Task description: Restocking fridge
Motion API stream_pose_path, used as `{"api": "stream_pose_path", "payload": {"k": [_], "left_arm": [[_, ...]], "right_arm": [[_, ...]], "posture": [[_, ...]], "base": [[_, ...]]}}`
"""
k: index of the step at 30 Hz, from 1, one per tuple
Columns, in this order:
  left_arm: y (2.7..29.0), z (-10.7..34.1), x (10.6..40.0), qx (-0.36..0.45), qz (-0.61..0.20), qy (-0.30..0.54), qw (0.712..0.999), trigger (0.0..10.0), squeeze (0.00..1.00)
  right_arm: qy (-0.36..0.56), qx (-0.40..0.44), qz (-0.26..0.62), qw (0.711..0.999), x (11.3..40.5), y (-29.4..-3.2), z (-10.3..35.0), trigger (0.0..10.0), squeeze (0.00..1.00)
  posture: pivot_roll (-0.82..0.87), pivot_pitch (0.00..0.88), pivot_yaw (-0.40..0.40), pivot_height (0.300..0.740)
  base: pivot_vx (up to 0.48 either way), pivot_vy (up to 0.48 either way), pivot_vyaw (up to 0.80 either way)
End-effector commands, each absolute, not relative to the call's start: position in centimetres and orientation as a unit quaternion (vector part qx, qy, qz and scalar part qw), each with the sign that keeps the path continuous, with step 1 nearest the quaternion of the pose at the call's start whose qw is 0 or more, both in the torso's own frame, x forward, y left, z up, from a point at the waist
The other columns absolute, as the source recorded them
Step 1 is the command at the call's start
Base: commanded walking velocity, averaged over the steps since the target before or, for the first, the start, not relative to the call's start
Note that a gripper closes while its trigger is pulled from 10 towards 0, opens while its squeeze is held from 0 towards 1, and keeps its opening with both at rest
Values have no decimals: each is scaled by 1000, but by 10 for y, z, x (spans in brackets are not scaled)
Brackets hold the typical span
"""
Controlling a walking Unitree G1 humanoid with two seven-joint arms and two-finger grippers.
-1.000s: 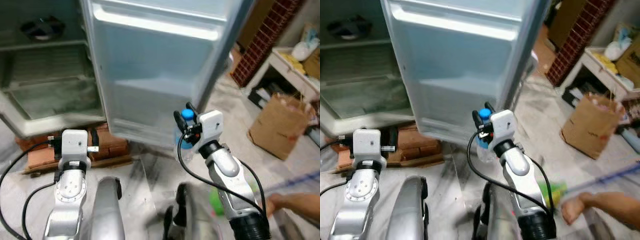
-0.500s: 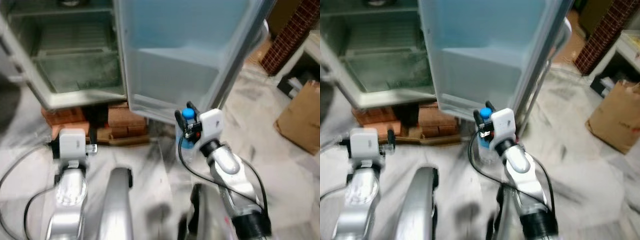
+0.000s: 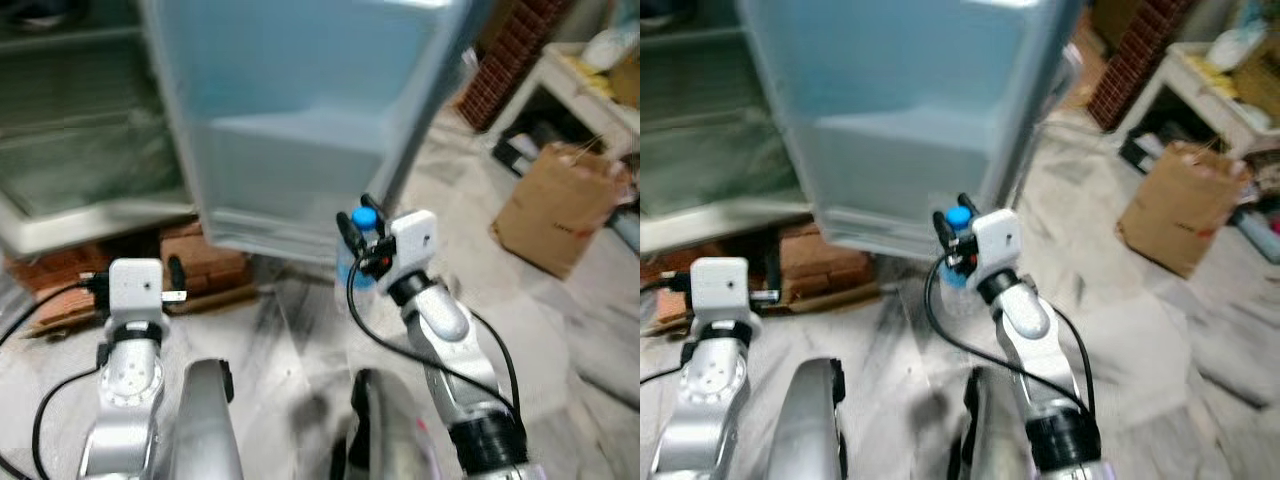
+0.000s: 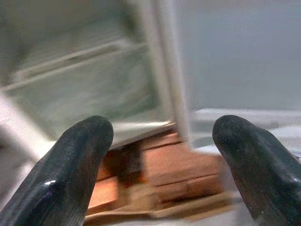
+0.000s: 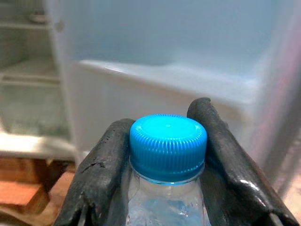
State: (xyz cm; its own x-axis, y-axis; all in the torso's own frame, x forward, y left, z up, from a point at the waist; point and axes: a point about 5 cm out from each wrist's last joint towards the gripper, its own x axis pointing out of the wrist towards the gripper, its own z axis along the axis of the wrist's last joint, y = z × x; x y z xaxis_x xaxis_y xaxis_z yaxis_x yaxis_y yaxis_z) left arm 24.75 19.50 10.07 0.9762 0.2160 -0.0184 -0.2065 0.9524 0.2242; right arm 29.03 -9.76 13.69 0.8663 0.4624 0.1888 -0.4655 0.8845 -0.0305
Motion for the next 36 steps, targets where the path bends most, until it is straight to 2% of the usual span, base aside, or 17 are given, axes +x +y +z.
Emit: {"api": "stream_pose_path", "payload": {"k": [1, 10, 22, 25, 36], "left_arm": [[193, 99, 245, 107, 102, 28, 989, 10000, 0], [194, 98, 247, 105, 109, 32, 988, 10000, 0], [196, 98, 245, 117, 121, 35, 985, 10000, 0], [197, 97, 243, 121, 119, 38, 985, 10000, 0], [199, 100, 228, 145, 109, 45, 982, 10000, 0]], "right_arm": [[-106, 15, 243, 964, 291, -100, 142, 10000, 0], [-116, 14, 286, 951, 286, -93, 144, 10000, 0], [-117, 25, 301, 946, 284, -89, 145, 10000, 0], [-117, 32, 302, 945, 285, -87, 145, 10000, 0], [-137, -26, 227, 964, 315, -84, 141, 10000, 0]], "posture": [[118, 147, -105, 579], [118, 144, -106, 579], [121, 154, -104, 579], [127, 163, -102, 579], [175, 234, -97, 579]], "base": [[364, 0, 0], [200, 0, 0], [0, 0, 786], [0, 0, 175], [0, 0, 0]]}}
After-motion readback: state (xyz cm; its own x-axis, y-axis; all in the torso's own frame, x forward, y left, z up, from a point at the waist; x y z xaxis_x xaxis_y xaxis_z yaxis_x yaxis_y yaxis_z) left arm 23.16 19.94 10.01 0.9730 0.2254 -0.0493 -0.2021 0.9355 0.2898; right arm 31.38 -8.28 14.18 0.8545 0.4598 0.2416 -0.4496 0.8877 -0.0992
